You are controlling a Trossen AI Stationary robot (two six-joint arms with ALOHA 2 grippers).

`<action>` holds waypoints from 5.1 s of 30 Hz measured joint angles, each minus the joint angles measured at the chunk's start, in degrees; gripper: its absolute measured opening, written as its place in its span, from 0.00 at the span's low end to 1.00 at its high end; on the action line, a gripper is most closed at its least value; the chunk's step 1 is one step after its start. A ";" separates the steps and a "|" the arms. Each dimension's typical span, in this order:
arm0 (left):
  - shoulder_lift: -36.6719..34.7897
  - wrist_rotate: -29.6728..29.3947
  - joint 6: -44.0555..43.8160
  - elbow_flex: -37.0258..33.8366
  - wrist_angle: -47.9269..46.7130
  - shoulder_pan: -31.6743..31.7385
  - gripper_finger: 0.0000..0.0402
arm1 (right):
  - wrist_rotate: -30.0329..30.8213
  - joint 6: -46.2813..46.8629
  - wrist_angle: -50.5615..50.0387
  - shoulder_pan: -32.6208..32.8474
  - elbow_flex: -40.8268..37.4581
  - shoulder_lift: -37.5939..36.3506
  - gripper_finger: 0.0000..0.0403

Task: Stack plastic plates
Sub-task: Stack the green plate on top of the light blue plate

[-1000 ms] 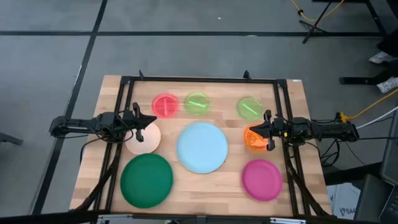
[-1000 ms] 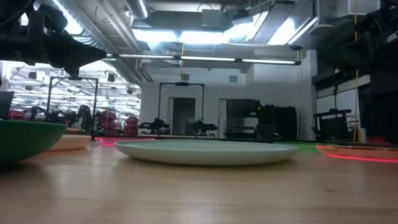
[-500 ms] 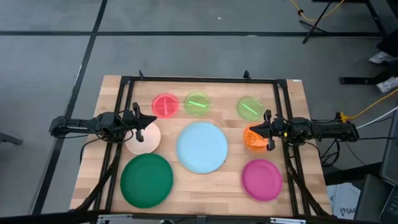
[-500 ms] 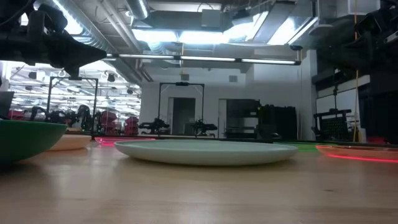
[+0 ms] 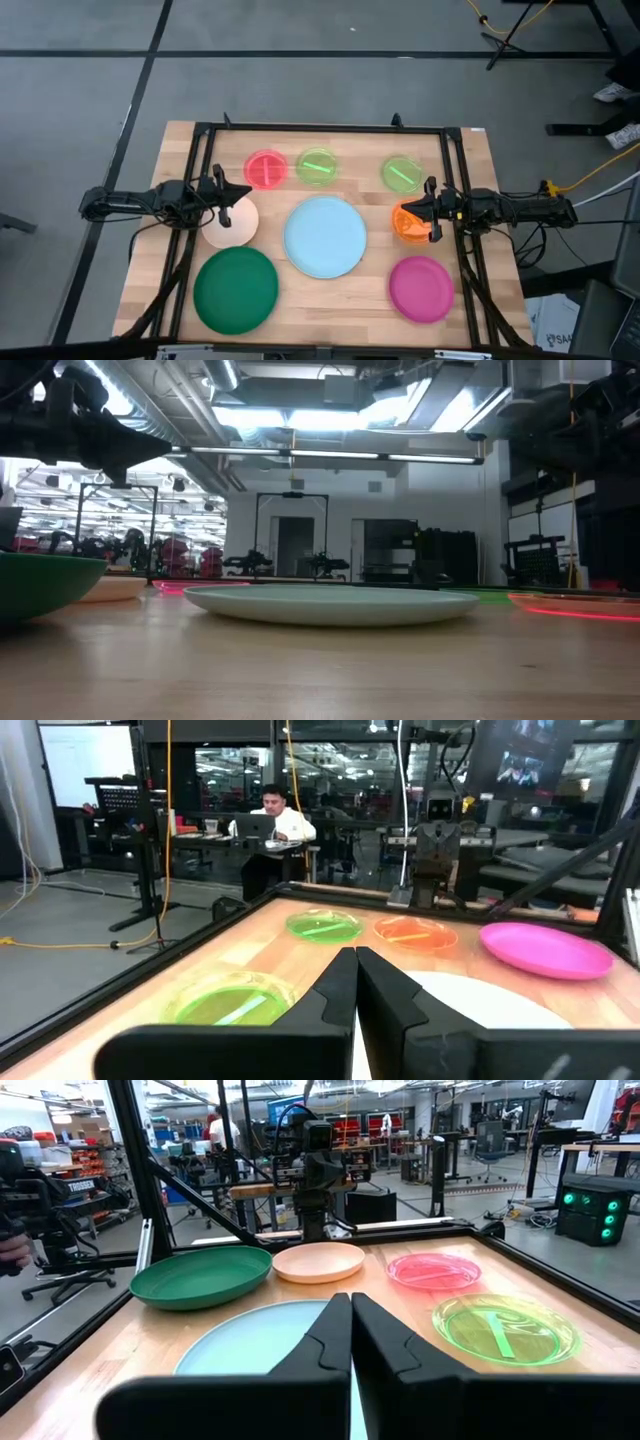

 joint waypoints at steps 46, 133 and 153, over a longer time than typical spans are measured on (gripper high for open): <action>13.92 8.48 6.50 0.00 31.02 0.00 0.01 | 4.79 4.02 27.80 0.02 29.97 71.89 0.00; 14.99 4.70 1.40 -0.02 31.65 -1.54 0.01 | -12.60 22.84 -5.39 7.90 106.14 141.03 0.34; 14.99 5.16 1.42 -0.02 31.66 -1.55 0.01 | -15.67 21.05 -1.96 7.17 106.14 141.63 0.03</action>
